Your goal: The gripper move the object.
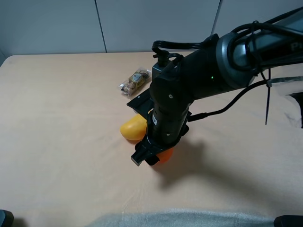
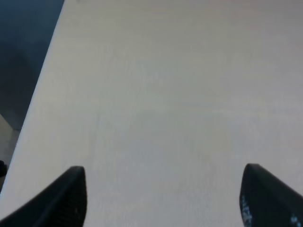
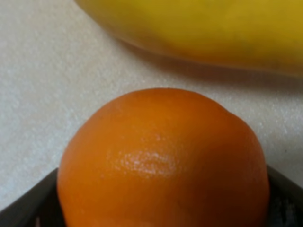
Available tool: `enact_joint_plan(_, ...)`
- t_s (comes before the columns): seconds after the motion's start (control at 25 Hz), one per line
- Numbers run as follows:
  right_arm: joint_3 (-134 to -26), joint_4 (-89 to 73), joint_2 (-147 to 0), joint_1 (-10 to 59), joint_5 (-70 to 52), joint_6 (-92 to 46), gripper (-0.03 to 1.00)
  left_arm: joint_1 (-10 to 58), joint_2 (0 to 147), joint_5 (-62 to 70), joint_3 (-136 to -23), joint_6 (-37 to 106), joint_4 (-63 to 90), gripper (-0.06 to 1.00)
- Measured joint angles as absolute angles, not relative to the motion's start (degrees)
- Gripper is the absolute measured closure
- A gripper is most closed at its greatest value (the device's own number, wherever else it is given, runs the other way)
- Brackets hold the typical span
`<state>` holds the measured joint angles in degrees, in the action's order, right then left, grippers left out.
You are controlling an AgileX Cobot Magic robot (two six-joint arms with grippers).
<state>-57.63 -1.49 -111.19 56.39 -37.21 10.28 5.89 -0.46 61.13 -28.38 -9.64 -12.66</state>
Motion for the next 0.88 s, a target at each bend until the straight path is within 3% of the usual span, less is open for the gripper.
enact_joint_plan(0.88, -57.63, -1.55, -111.19, 55.79, -36.08, 10.24, 0.41, 5.89, -0.46, 61.13, -28.38, -9.64, -12.66, 0.21)
